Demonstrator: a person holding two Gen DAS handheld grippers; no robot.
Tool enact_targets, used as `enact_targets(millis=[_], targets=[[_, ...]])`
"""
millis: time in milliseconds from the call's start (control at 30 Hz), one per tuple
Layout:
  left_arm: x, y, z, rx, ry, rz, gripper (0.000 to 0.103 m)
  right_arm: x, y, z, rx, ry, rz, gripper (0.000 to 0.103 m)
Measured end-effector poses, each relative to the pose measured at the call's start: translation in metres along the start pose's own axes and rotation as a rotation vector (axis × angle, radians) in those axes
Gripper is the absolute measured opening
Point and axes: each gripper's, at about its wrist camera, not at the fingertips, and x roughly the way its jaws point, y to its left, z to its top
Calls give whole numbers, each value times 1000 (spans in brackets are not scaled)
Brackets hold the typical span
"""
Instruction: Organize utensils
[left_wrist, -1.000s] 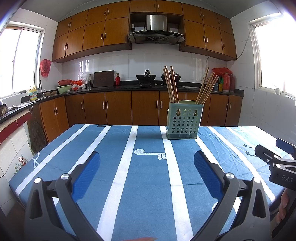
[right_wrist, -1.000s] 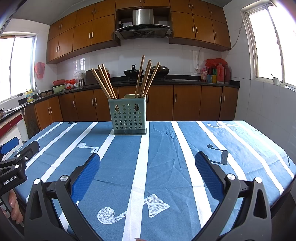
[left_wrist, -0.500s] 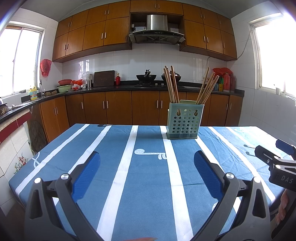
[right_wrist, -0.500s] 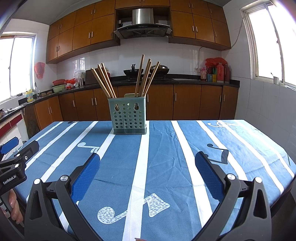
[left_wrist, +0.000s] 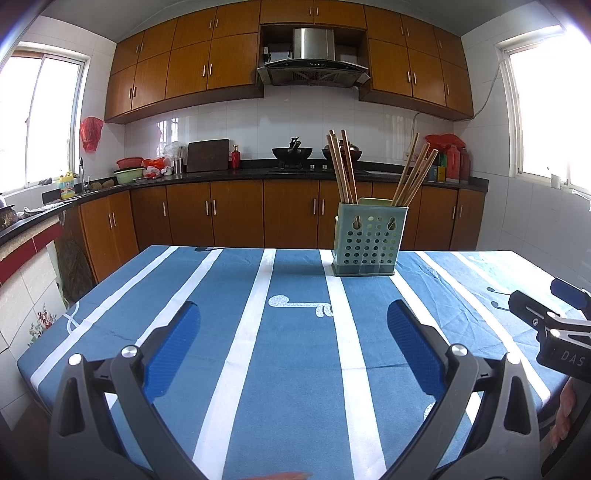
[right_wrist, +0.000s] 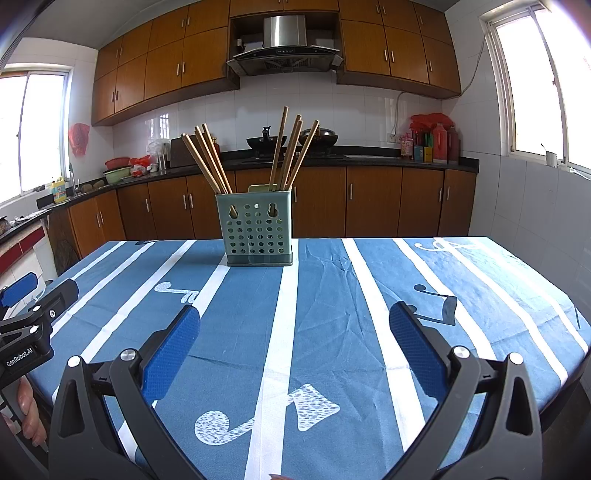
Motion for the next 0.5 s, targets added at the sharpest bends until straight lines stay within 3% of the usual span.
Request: enact_targets(millis=[500], targets=[[0,0,0,-2,1,0,99,0,0,1,0,1,0,101]])
